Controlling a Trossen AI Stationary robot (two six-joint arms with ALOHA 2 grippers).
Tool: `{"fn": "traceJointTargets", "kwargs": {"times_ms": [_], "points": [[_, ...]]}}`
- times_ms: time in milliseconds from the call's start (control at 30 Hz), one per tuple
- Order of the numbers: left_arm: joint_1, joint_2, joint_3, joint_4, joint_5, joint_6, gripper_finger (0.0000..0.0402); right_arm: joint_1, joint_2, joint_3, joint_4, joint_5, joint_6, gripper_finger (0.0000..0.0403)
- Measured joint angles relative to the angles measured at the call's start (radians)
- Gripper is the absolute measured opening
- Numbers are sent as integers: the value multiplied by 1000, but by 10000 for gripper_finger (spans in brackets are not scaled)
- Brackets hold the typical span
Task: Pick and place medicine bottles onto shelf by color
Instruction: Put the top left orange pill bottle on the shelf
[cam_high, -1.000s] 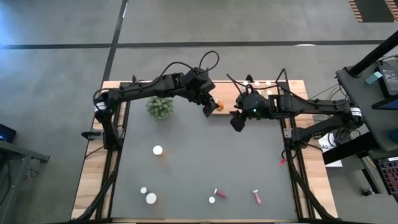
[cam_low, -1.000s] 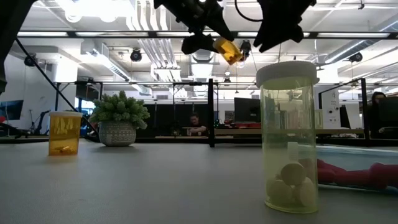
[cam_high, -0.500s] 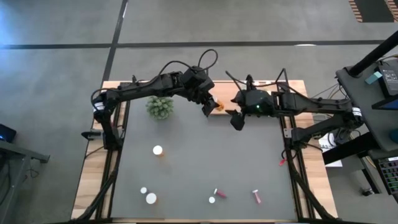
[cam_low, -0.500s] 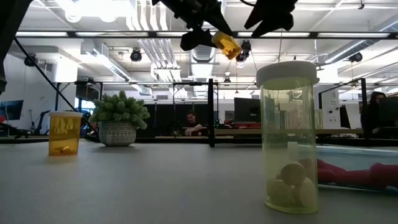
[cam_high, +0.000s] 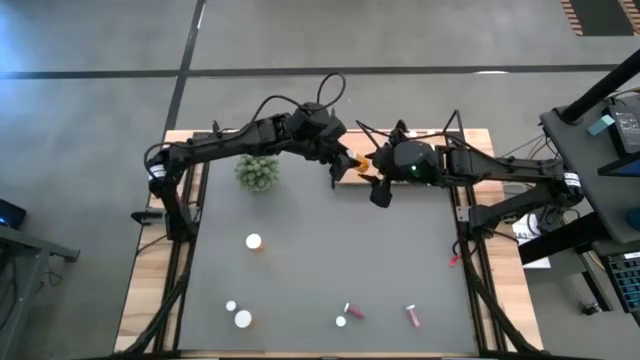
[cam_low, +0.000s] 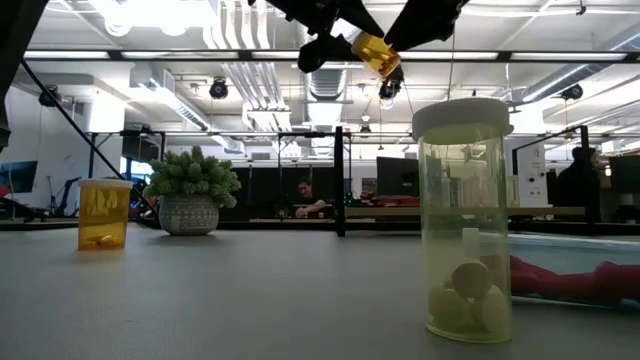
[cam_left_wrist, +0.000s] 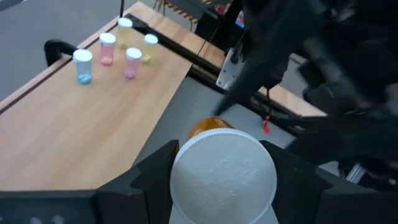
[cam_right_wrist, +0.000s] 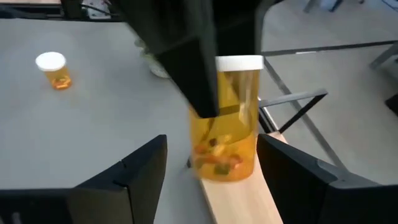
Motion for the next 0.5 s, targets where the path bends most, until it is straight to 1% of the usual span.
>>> {"fn": "traceJointTargets", "kwargs": {"times_ms": [233, 500], "points": [[-12, -3, -2, 34, 23, -17, 191, -18, 30, 0, 14, -1, 0, 238], [-13, -3, -6, 26, 46, -18, 191, -18, 54, -1, 26, -2, 23, 202]]}}
